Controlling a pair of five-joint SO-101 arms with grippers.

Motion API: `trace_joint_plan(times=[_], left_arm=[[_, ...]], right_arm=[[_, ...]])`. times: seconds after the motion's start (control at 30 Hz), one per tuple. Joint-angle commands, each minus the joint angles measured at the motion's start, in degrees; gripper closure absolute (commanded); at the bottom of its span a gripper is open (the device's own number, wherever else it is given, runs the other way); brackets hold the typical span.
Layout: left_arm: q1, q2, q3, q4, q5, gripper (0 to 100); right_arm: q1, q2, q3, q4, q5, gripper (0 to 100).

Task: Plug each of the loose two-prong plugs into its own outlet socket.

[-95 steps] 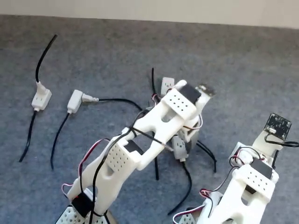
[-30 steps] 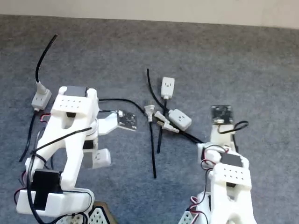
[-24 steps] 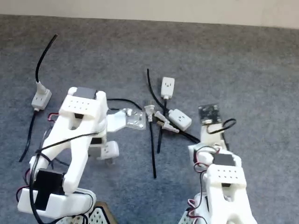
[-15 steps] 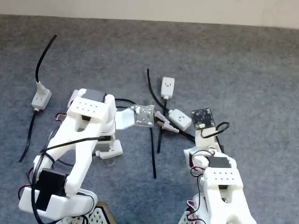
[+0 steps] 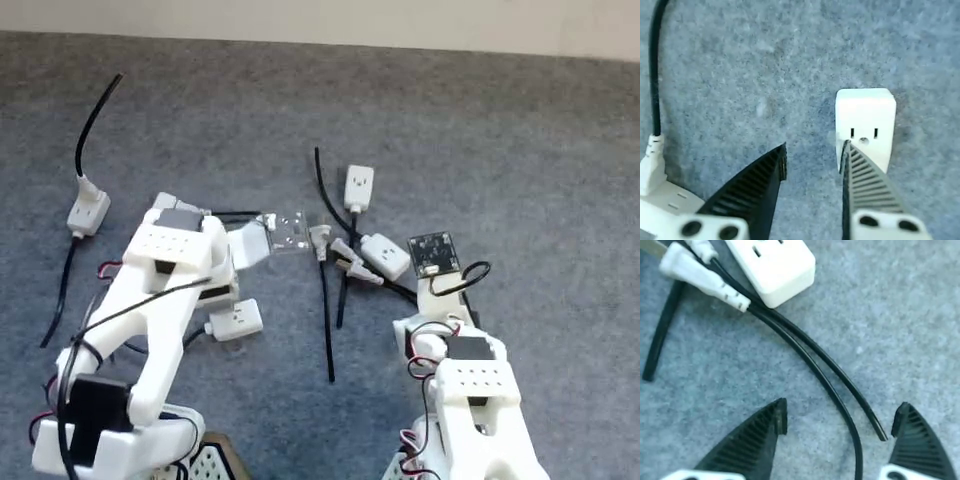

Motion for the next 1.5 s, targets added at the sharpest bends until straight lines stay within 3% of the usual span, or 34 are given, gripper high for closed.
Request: trace_joint_plan(times=[0.0, 0.23, 0.37, 0.47, 0.6, 0.73, 0.93, 1.07, 1.47], left_arm=[[-2.2, -0.1, 1.2, -3.0, 0.4, 80], [-6.4, 5.4, 0.3, -4.4, 0.2, 80], [-9.3, 9.7, -7.1, -3.8, 0.4, 80], [-9.9, 8.7, -13.6, 4.8, 1.3, 80], [-5.7, 4.4, -18.2, 20.0, 1.4, 80], [1.0, -4.3, -14.7, 25.5, 5.0, 80], [9.9, -18.9, 2.1, 21.5, 8.4, 80], [11.3, -23.4, 12.0, 14.5, 8.3, 80], [11.2, -22.3, 18.9, 2.8, 8.1, 80]], right_arm=[[-0.6, -1.3, -0.2, -0.9, 0.1, 67.3], [-0.6, -1.3, -0.2, -0.9, 0.1, 67.3], [-0.5, -1.3, -0.1, -0.9, 0.1, 67.3], [-0.5, -1.3, 0.0, -0.9, 0.1, 67.3], [-0.6, -1.3, -0.2, -0.9, 0.1, 67.3], [-0.5, -1.3, -0.2, -0.9, 0.1, 67.3], [-0.4, -1.3, -0.1, -0.9, 0.1, 67.3], [-0.4, -1.3, 0.0, -0.9, 0.1, 67.3], [-0.4, -1.3, 0.0, -0.9, 0.1, 67.3]])
